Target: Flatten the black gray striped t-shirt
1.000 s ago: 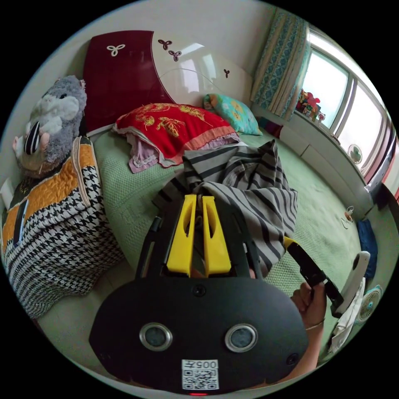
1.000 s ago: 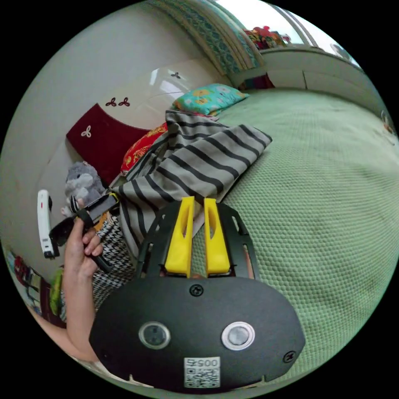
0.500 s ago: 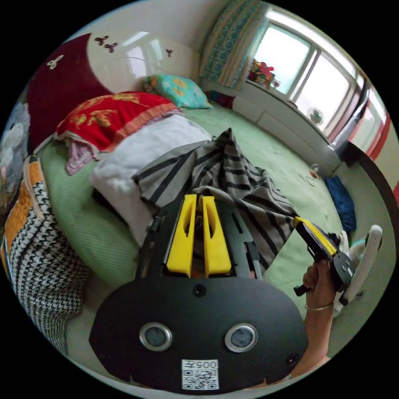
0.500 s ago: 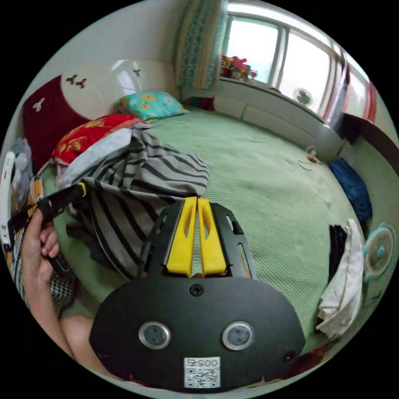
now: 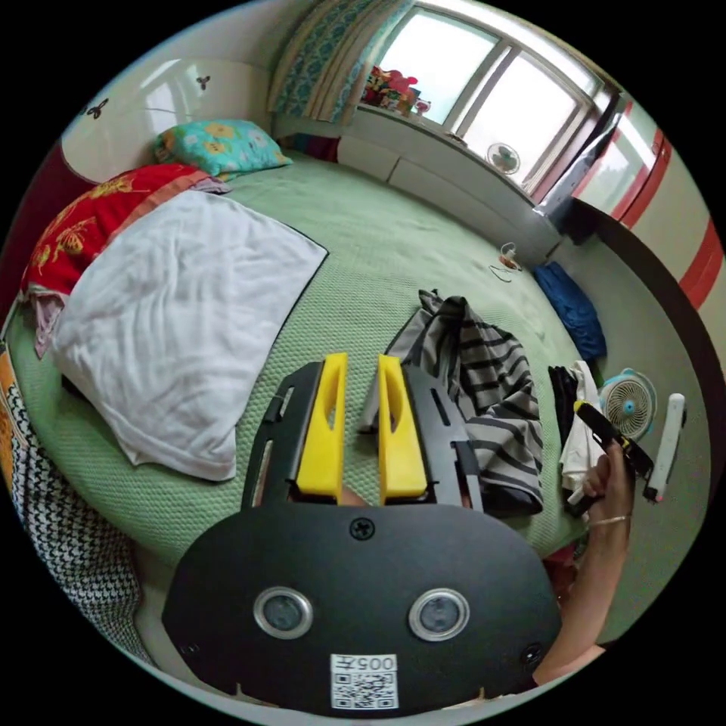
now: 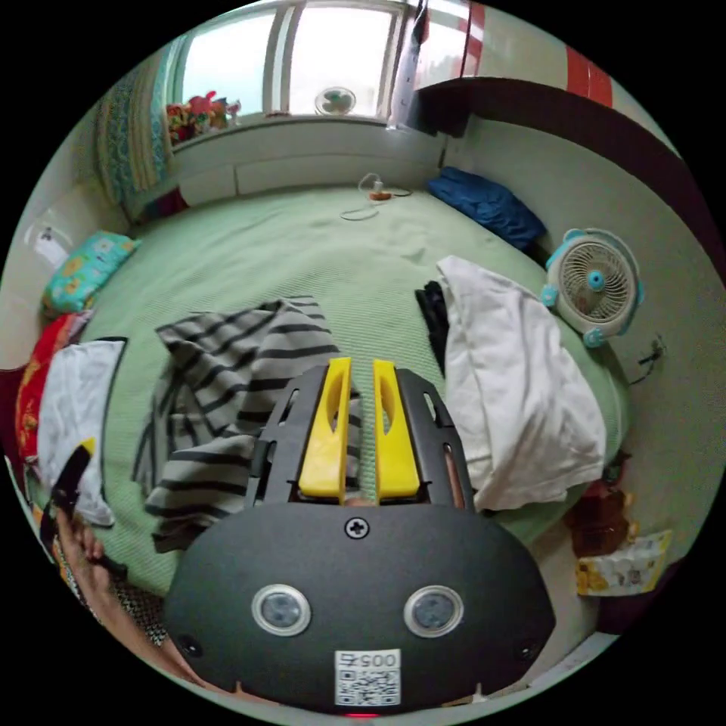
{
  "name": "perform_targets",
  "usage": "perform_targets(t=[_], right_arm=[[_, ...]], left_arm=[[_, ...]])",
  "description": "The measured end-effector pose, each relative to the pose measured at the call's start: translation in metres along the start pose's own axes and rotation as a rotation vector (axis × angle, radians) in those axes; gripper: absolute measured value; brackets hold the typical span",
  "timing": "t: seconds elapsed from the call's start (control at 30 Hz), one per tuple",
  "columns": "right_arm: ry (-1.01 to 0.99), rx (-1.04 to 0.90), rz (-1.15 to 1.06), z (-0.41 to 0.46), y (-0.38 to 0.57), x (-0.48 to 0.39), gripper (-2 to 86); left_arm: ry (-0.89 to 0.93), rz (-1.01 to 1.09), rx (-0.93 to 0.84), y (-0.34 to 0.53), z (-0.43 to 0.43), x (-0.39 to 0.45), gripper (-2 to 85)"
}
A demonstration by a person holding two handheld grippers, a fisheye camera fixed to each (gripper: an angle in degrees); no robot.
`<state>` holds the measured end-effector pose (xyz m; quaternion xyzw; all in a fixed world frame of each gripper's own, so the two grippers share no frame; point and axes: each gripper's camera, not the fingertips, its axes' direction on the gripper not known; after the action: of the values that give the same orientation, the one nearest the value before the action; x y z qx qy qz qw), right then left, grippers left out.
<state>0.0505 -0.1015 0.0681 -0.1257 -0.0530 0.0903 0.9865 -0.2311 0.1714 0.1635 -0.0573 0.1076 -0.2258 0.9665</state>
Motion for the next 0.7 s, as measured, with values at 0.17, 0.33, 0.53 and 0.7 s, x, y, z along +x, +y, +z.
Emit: perform_targets(t=[0.17, 0.33, 0.53, 0.7], right_arm=[[-0.105, -0.106, -0.131, -0.002, 0.006, -0.040, -0.2], [-0.055, -0.098, -0.222, -0.009, 0.008, -0.057, -0.9], [-0.138, -0.187, -0.177, -0.005, 0.006, -0.034, -0.9], [-0.162, -0.217, -0.124, -0.003, 0.005, -0.012, -1.0]], left_arm=[[0.038, 0.057, -0.045, -0.006, 0.012, 0.052, -0.1], [-0.108, 0.188, -0.081, -0.015, 0.023, 0.119, -0.6], [-0.124, 0.214, -0.113, -0.023, 0.026, 0.158, -0.7], [-0.123, 0.222, -0.095, -0.029, 0.022, 0.184, -0.7]])
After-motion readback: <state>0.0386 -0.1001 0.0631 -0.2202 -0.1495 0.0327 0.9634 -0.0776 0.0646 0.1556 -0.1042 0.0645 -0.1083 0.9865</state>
